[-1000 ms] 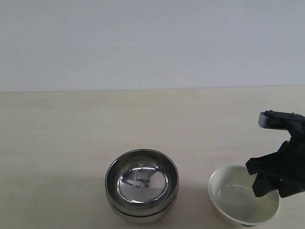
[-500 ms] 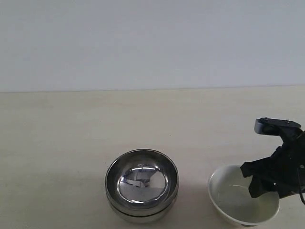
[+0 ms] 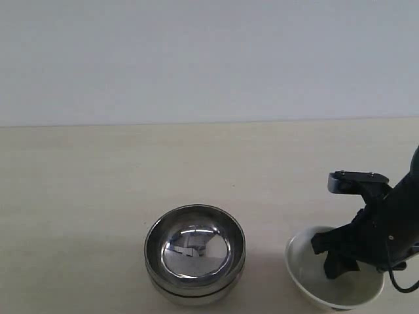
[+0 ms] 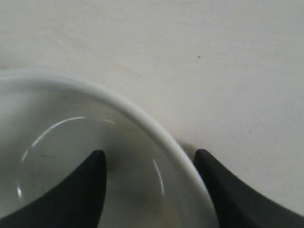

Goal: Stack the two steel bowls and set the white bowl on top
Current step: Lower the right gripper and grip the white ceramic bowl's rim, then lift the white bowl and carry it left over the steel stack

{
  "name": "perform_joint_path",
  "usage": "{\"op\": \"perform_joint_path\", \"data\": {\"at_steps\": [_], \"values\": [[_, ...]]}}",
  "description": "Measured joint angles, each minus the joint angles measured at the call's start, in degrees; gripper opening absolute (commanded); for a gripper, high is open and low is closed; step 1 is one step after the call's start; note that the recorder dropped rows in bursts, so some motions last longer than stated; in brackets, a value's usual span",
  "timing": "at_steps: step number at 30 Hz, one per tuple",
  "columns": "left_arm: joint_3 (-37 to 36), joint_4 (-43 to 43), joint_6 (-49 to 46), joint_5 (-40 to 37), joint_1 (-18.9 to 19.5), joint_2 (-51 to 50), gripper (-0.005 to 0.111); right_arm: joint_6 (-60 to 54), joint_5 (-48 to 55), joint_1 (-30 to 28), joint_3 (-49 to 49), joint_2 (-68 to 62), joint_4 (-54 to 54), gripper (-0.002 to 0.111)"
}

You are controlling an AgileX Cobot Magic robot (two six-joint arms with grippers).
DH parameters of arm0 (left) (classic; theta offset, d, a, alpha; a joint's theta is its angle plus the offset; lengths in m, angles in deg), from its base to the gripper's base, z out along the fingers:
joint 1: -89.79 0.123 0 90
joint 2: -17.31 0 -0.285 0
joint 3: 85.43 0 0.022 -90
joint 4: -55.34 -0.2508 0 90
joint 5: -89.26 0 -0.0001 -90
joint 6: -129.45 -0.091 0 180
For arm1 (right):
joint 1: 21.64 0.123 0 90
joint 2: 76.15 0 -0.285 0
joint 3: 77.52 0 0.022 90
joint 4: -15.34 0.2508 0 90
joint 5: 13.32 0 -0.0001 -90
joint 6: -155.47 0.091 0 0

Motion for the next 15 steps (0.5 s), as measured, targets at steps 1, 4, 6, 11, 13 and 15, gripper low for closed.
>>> {"op": "perform_joint_path", "data": {"at_steps": [1, 4, 6, 11, 13, 15], "values": [[0.00, 0.00, 0.00, 0.00, 0.00, 0.00, 0.004, 0.12, -0.15, 0.14, 0.00, 0.00, 0.00, 0.031], [0.00, 0.00, 0.00, 0.00, 0.00, 0.00, 0.004, 0.21, -0.40, 0.26, 0.00, 0.00, 0.00, 0.005], [0.00, 0.00, 0.00, 0.00, 0.00, 0.00, 0.004, 0.34, -0.27, 0.26, 0.00, 0.00, 0.11, 0.000], [0.00, 0.00, 0.00, 0.00, 0.00, 0.00, 0.004, 0.48, 0.59, 0.26, 0.26, 0.49, 1.47, 0.000], [0.00, 0.00, 0.00, 0.00, 0.00, 0.00, 0.004, 0.48, 0.67, 0.36, 0.26, 0.94, 1.47, 0.000], [0.00, 0.00, 0.00, 0.00, 0.00, 0.00, 0.004, 0.48, 0.67, 0.29, 0.26, 2.06, 1.15, 0.000]]}}
